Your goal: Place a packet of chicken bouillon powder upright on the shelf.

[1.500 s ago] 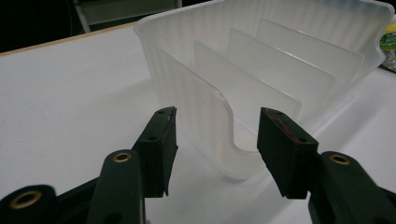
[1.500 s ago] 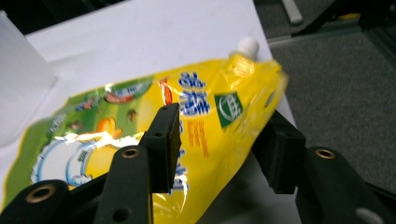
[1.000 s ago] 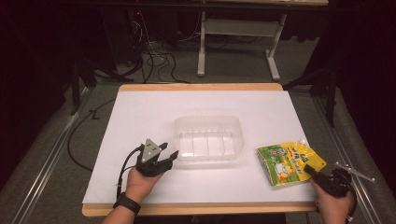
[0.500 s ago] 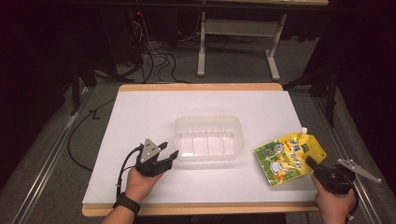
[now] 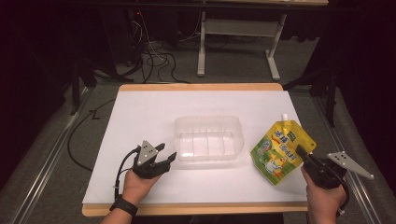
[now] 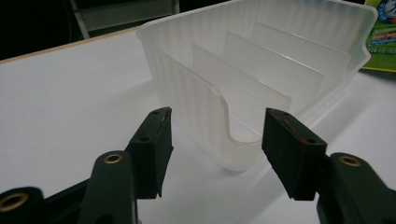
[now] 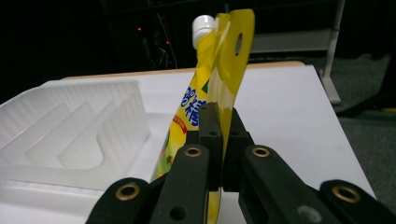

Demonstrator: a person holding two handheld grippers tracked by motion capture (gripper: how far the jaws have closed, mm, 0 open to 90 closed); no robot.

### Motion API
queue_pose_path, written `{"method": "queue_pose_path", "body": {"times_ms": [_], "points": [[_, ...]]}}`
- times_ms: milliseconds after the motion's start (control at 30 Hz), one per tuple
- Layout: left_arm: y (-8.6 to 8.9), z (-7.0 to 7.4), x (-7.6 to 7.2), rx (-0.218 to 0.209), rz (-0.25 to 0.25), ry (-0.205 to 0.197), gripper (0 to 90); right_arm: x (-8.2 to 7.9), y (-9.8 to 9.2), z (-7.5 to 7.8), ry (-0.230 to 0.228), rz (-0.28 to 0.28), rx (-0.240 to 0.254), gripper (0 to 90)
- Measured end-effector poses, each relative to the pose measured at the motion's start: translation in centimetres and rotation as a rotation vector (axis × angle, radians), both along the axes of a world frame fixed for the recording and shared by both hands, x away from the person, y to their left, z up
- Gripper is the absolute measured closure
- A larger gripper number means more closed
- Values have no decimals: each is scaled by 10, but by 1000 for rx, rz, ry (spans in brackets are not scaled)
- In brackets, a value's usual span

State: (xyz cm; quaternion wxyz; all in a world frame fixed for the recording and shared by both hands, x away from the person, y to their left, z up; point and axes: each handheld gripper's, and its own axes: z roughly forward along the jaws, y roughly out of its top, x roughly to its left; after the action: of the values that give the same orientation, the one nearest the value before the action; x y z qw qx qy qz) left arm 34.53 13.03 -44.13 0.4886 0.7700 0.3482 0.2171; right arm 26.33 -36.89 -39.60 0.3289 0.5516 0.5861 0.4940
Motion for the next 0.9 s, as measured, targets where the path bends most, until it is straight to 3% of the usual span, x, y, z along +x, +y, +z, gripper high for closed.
{"method": "queue_pose_path", "body": {"times_ms": [167,367,500,633,900], "points": [[9,1,-5,-2,17,-1,433,4,11,9,-37,15,-34,900],[20,1,-9,-11,41,1,433,8,11,14,-80,-20,-63,900],[22,1,-11,-19,45,4,433,11,11,10,-71,-18,-71,900],[19,0,-11,-15,31,6,432,8,13,7,-82,-8,-80,900],[-3,-4,2,-21,14,-1,426,-1,11,0,-49,4,-86,872]]}}
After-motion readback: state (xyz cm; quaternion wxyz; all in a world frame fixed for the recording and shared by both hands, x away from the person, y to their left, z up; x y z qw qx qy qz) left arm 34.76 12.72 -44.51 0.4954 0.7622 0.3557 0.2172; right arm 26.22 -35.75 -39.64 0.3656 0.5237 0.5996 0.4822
